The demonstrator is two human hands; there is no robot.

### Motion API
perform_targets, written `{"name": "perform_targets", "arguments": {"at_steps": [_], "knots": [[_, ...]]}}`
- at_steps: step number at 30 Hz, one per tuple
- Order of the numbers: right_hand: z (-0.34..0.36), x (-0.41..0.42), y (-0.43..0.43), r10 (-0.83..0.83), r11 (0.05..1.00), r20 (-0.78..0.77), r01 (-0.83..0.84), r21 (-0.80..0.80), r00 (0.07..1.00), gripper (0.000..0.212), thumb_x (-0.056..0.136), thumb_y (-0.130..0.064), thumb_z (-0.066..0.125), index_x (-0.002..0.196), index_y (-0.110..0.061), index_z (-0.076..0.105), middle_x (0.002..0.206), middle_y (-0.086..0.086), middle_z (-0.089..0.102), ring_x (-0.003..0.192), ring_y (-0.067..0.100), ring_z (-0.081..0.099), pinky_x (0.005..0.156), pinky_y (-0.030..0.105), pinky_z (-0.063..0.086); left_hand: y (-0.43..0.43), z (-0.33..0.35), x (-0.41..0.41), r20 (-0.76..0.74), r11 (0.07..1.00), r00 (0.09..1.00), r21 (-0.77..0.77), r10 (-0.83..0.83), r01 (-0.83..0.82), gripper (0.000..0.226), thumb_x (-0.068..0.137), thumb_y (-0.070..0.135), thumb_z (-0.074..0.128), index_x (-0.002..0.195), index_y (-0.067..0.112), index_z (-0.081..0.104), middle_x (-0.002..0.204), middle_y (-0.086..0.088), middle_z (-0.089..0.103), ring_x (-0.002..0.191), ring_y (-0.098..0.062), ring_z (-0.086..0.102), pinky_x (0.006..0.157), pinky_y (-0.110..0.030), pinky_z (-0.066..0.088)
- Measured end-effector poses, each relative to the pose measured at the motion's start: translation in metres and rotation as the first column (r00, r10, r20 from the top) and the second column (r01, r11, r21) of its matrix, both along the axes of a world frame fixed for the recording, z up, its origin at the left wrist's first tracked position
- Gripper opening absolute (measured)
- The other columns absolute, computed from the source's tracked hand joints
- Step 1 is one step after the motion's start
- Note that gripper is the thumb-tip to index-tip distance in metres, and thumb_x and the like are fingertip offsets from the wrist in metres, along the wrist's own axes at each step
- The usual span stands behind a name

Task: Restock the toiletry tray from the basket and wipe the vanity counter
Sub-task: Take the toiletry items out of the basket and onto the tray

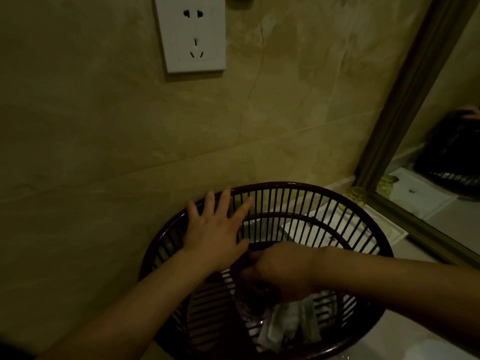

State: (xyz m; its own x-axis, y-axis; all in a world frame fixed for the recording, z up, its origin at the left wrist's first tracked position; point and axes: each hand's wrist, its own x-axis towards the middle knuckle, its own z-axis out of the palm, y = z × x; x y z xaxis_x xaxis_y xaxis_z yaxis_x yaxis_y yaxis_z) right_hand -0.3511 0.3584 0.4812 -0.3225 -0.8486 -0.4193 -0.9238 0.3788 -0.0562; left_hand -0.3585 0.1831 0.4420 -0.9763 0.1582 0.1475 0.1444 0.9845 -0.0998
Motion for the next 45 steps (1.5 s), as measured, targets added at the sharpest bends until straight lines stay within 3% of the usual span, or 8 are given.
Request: {"name": "perform_targets", "arguments": {"at_steps": [8, 13, 17, 20, 23, 28, 35, 45], "knots": [[0.062, -0.016, 0.093, -0.456, 0.844, -0.006, 0.43, -0.322, 0.89, 0.064, 0.08, -0.046, 0.07, 0.136, -0.048, 0.039, 0.13, -0.016, 0.055, 0.11, 0.006, 0.055, 0.089, 0.029, 0.05, 0.02, 0.003, -0.018, -0.003, 0.999, 1.0, -0.04, 0.014, -0.014, 0.087, 0.086, 0.072, 0.029, 0.142, 0.042, -0.031, 0.161, -0.01, -0.01, 0.142, -0.041, 0.0, 0.106, -0.07, 0.008], [0.095, -0.034, 0.154, -0.696, 0.466, 0.251, 0.688, -0.556, 0.673, 0.06, 0.077, -0.04, 0.077, 0.129, -0.042, 0.048, 0.121, -0.013, 0.059, 0.095, 0.004, 0.065, 0.077, 0.025, 0.06, 0.023, 0.001, -0.022, -0.042, 0.998, 0.999, -0.051, 0.022, -0.024, 0.084, 0.087, 0.072, 0.024, 0.139, 0.043, -0.035, 0.161, -0.012, -0.003, 0.141, -0.041, 0.008, 0.104, -0.067, 0.018], [0.102, -0.047, 0.186, -0.618, 0.117, 0.585, 0.798, -0.592, 0.525, 0.057, 0.071, -0.026, 0.083, 0.122, -0.031, 0.059, 0.114, -0.002, 0.062, 0.086, 0.02, 0.073, 0.067, 0.032, 0.062, 0.023, 0.0, -0.022, -0.069, 0.997, 0.997, -0.075, 0.02, -0.025, 0.084, 0.085, 0.074, 0.021, 0.138, 0.043, -0.037, 0.16, -0.012, 0.003, 0.137, -0.04, 0.014, 0.101, -0.063, 0.025], [0.098, -0.061, 0.208, -0.603, -0.004, 0.654, 0.817, -0.576, 0.457, 0.056, 0.069, -0.027, 0.084, 0.12, -0.028, 0.062, 0.11, 0.002, 0.064, 0.082, 0.019, 0.073, 0.063, 0.03, 0.061, 0.023, -0.002, -0.021, -0.094, 0.996, 0.995, -0.083, 0.012, -0.02, 0.083, 0.085, 0.073, 0.02, 0.139, 0.043, -0.036, 0.16, -0.012, 0.005, 0.136, -0.039, 0.015, 0.1, -0.063, 0.026], [0.081, -0.083, 0.225, -0.749, -0.01, 0.543, 0.813, -0.583, 0.38, 0.054, 0.074, -0.026, 0.082, 0.122, -0.028, 0.058, 0.109, -0.002, 0.061, 0.083, 0.021, 0.071, 0.064, 0.031, 0.061, 0.023, -0.004, -0.021, -0.104, 0.995, 0.995, -0.094, 0.01, -0.02, 0.084, 0.085, 0.073, 0.02, 0.139, 0.042, -0.036, 0.159, -0.012, 0.006, 0.136, -0.039, 0.016, 0.1, -0.063, 0.026], [0.031, -0.124, 0.249, -0.939, 0.151, 0.207, 0.867, -0.475, 0.276, 0.061, 0.073, -0.032, 0.082, 0.127, -0.021, 0.057, 0.111, 0.001, 0.059, 0.101, 0.023, 0.061, 0.087, 0.044, 0.056, 0.024, -0.003, -0.021, -0.107, 0.997, 0.994, -0.078, 0.012, -0.02, 0.084, 0.086, 0.072, 0.027, 0.146, 0.041, -0.024, 0.158, -0.015, 0.018, 0.132, -0.041, 0.024, 0.095, -0.063, 0.032], [-0.029, -0.176, 0.276, -0.982, 0.148, 0.075, 0.946, -0.289, 0.176, 0.055, 0.072, -0.038, 0.079, 0.121, -0.021, 0.06, 0.094, 0.0, 0.059, 0.071, 0.015, 0.055, 0.05, 0.022, 0.04, 0.029, 0.007, -0.018, -0.124, 0.994, 0.992, -0.111, 0.007, -0.021, 0.083, 0.078, 0.064, 0.033, 0.151, 0.025, 0.027, 0.134, -0.027, 0.049, 0.11, -0.049, 0.046, 0.075, -0.067, 0.041], [-0.091, -0.218, 0.286, -0.99, 0.101, 0.067, 0.952, -0.291, 0.126, 0.033, 0.082, -0.028, 0.072, 0.105, -0.017, 0.051, 0.075, 0.002, 0.056, 0.059, 0.018, 0.062, 0.033, 0.021, 0.038, 0.026, 0.0, -0.022, -0.164, 0.992, 0.986, -0.128, -0.004, -0.017, 0.085, 0.077, 0.063, 0.037, 0.152, 0.027, 0.024, 0.135, -0.027, 0.046, 0.111, -0.049, 0.042, 0.074, -0.068, 0.039]]}}
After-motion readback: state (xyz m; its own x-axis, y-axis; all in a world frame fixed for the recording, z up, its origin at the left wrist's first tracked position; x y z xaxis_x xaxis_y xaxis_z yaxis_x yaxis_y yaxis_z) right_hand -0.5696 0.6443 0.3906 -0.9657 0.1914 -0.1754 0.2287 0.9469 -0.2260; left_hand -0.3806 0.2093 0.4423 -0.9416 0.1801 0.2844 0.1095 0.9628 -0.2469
